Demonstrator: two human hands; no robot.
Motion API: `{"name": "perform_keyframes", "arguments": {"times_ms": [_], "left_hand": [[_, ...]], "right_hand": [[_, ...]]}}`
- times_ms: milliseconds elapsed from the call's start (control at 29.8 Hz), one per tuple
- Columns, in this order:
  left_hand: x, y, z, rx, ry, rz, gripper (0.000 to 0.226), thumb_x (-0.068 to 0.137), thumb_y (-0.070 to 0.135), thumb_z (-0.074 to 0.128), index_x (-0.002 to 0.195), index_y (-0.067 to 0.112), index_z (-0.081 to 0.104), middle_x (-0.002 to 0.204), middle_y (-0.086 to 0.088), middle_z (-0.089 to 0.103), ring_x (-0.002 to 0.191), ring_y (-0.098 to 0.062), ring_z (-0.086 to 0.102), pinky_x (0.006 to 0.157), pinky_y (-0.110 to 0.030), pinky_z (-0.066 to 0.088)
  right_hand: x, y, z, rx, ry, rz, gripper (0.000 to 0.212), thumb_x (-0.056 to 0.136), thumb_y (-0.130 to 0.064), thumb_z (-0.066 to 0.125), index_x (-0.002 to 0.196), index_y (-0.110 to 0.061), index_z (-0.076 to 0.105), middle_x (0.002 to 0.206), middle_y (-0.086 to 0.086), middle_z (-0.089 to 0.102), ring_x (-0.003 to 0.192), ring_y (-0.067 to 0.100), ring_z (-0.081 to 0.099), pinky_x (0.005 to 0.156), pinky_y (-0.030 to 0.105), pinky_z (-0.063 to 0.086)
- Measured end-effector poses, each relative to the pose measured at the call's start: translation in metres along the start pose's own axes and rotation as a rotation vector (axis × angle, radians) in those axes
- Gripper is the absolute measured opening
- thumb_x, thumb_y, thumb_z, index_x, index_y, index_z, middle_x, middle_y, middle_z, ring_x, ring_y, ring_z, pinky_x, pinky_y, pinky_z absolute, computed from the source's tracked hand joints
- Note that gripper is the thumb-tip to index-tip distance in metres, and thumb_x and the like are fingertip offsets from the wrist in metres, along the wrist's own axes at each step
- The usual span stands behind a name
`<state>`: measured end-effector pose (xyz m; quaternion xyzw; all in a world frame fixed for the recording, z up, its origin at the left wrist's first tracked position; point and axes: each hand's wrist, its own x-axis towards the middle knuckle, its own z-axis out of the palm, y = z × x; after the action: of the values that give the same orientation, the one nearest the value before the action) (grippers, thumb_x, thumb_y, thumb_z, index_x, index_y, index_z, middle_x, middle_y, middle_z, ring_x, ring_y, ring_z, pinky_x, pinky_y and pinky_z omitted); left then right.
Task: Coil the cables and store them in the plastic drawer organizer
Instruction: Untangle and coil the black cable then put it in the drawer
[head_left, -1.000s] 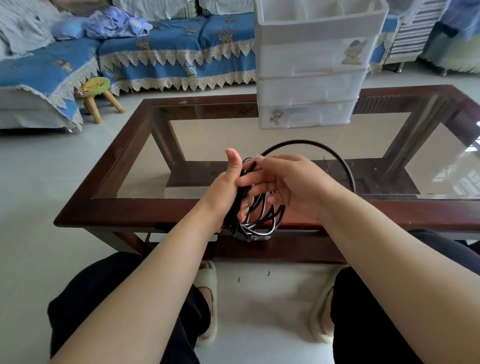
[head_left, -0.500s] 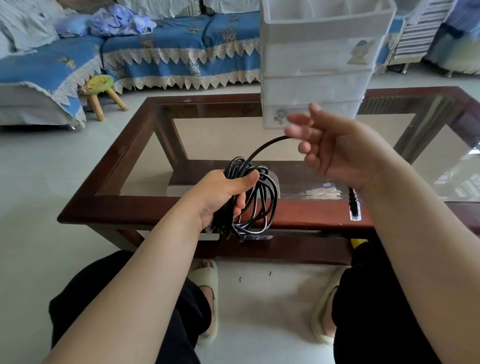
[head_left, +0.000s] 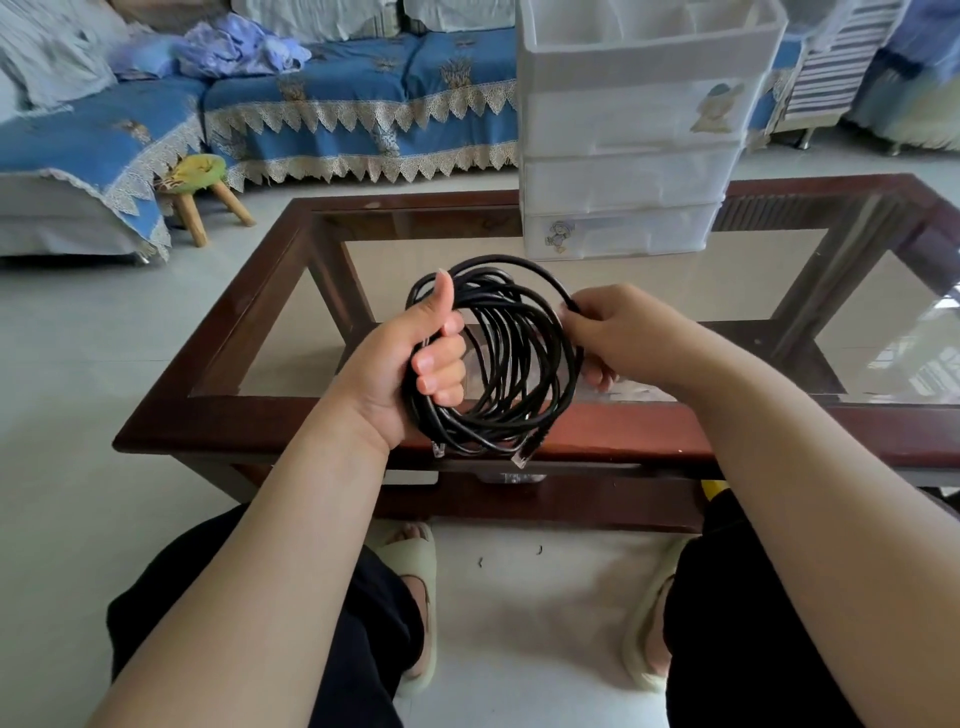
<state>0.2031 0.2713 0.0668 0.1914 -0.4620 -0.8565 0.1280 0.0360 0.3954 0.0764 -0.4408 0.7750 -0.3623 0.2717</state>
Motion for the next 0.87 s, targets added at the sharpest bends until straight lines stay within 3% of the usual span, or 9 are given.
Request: {"name": "perform_keyframes", "arguments": {"times_ms": [101, 235, 302, 436, 503, 603, 704, 872], "left_hand": [[0.001, 0.005, -0.005, -0.128, -0.023, -0.002, 0.043, 0.091, 0.052, 0.043, 0.064, 0.018, 0.047, 0.035, 0.01, 0.037, 0.028, -0.001, 0.035, 0.035, -0.014, 0.032], [0.001, 0.005, -0.001, -0.088, 0.04, -0.012, 0.042, 0.091, 0.053, 0.044, 0.068, 0.019, 0.042, 0.035, 0.011, 0.035, 0.028, -0.002, 0.034, 0.034, -0.014, 0.033], [0.001, 0.002, 0.004, -0.049, 0.067, -0.001, 0.041, 0.09, 0.052, 0.045, 0.068, 0.018, 0.041, 0.035, 0.01, 0.034, 0.028, -0.002, 0.032, 0.034, -0.015, 0.032], [0.002, 0.001, 0.009, -0.069, 0.045, 0.014, 0.041, 0.091, 0.052, 0.044, 0.067, 0.018, 0.041, 0.035, 0.01, 0.034, 0.028, -0.002, 0.032, 0.034, -0.015, 0.032], [0.002, 0.002, 0.01, -0.094, 0.022, 0.025, 0.043, 0.094, 0.051, 0.04, 0.067, 0.018, 0.041, 0.035, 0.01, 0.035, 0.028, -0.002, 0.033, 0.034, -0.014, 0.033], [0.001, 0.002, 0.009, -0.123, 0.007, 0.043, 0.044, 0.096, 0.051, 0.038, 0.067, 0.018, 0.042, 0.035, 0.011, 0.036, 0.028, -0.002, 0.034, 0.034, -0.015, 0.033], [0.001, 0.001, 0.007, -0.161, -0.012, 0.066, 0.046, 0.097, 0.05, 0.038, 0.065, 0.017, 0.046, 0.035, 0.011, 0.037, 0.028, -0.001, 0.036, 0.034, -0.014, 0.032], [0.0, -0.003, 0.008, -0.174, -0.012, 0.1, 0.044, 0.096, 0.049, 0.038, 0.066, 0.017, 0.045, 0.035, 0.01, 0.037, 0.029, -0.002, 0.036, 0.034, -0.014, 0.031]], "right_hand": [[0.001, 0.002, -0.008, 0.135, -0.009, -0.024, 0.015, 0.093, -0.022, 0.059, 0.09, -0.009, 0.065, 0.064, 0.008, 0.062, 0.048, 0.013, 0.058, 0.051, 0.022, 0.048], [0.007, 0.006, -0.012, 0.077, 0.285, -0.105, 0.016, 0.094, -0.029, 0.055, 0.091, -0.014, 0.062, 0.066, 0.001, 0.067, 0.043, 0.012, 0.056, 0.05, 0.027, 0.051], [0.007, 0.005, -0.005, 0.081, 0.353, -0.114, 0.014, 0.096, -0.03, 0.048, 0.093, -0.018, 0.056, 0.065, 0.001, 0.068, 0.043, 0.015, 0.058, 0.049, 0.029, 0.053], [0.007, 0.001, 0.012, 0.222, 0.376, -0.072, 0.016, 0.1, -0.024, 0.041, 0.095, -0.012, 0.05, 0.062, 0.004, 0.061, 0.038, 0.011, 0.054, 0.039, 0.021, 0.046], [0.007, 0.001, 0.018, 0.355, 0.343, 0.012, 0.021, 0.101, -0.026, 0.04, 0.094, -0.012, 0.053, 0.061, 0.002, 0.057, 0.037, 0.007, 0.054, 0.042, 0.02, 0.046], [0.007, 0.006, 0.025, 0.635, 0.186, 0.153, 0.029, 0.102, -0.029, 0.039, 0.099, -0.008, 0.059, 0.069, 0.005, 0.061, 0.051, 0.014, 0.059, 0.061, 0.035, 0.056], [0.006, 0.009, 0.03, 0.836, 0.063, 0.204, 0.027, 0.102, -0.027, 0.041, 0.103, -0.006, 0.058, 0.073, 0.004, 0.061, 0.056, 0.015, 0.057, 0.069, 0.037, 0.052], [0.005, 0.012, 0.04, 0.952, 0.055, 0.243, 0.022, 0.099, -0.016, 0.048, 0.111, -0.001, 0.059, 0.071, 0.005, 0.062, 0.053, 0.014, 0.058, 0.056, 0.028, 0.054]]}}
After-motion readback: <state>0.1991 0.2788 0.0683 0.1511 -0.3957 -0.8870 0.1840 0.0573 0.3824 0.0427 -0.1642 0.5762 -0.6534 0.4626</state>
